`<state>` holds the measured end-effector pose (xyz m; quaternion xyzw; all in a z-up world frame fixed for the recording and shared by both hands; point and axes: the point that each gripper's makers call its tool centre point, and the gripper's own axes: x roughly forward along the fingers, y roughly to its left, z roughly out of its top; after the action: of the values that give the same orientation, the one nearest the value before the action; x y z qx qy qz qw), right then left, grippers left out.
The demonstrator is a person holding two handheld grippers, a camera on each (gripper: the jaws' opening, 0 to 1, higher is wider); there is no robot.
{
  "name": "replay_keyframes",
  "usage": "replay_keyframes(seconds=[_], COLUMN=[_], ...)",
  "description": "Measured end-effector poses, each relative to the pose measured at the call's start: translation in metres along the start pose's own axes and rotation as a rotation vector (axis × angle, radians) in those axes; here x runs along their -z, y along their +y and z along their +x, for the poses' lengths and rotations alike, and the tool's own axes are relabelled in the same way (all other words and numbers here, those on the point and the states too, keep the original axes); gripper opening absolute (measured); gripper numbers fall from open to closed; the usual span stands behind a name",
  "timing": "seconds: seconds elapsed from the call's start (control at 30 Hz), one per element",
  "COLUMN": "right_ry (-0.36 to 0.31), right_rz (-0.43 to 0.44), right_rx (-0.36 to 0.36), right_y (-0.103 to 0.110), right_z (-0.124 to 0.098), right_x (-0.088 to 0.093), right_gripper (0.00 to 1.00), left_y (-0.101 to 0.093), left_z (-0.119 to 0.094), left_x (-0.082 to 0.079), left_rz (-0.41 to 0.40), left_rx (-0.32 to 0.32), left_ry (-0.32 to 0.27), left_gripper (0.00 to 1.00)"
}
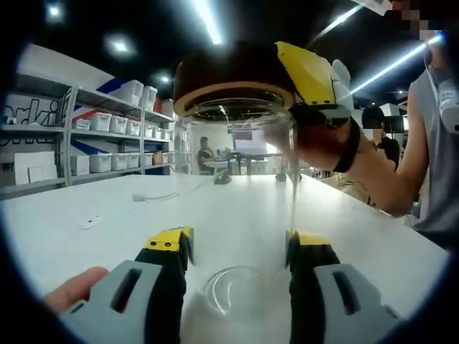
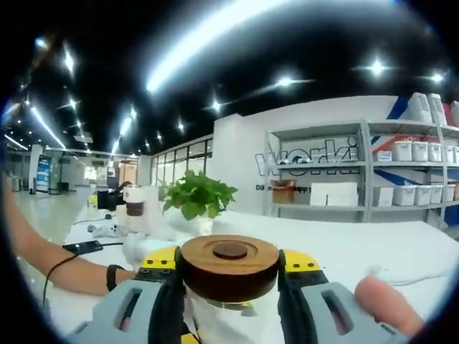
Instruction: Clamp the coffee can twist off the lid put the lid on the table pick up the lid cover the can tighten the lid
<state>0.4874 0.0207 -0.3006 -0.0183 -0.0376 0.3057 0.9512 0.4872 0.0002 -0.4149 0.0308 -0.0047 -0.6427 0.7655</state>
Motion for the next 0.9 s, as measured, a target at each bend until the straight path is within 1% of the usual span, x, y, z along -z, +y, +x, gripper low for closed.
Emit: replay_keyframes(seconds=[0.1, 0.23, 0.37, 0.47, 0.9], right_ry=[-0.017, -0.032, -0.033, -0.039, -0.057], right_rz=[-0.024, -0.012, 0.002, -0.017, -0.036], right_rx=[0.061, 0.107, 0.159, 0.198, 0.358], right_y=[0.0007, 0.0002, -0.0018, -0.0012, -0.0051], right_z=[-0.0007, -0.0008, -0.0012, -0.0011, -0.0019], right_x=[0.0004, 0.0007, 0.0004, 0.0006, -0.0017], right_gripper=[0.47, 0.47, 0.47, 0.47, 0.47], left_y=[0.0001, 0.0, -0.0001, -0.0001, 0.0009], left_z=[-0.0002, -0.0006, -0.0006, -0.0009, 0.0005], left_x=[0.0002, 0.0005, 0.0007, 0.001, 0.0019], left_rz=[0.0, 0.0, 0.001, 0.002, 0.003], left_rx=[0.0, -0.001, 0.001, -0.001, -0.006], left_ry=[0.001, 0.002, 0.002, 0.004, 0.01], left_gripper=[0.47, 0.47, 0.47, 0.47, 0.47])
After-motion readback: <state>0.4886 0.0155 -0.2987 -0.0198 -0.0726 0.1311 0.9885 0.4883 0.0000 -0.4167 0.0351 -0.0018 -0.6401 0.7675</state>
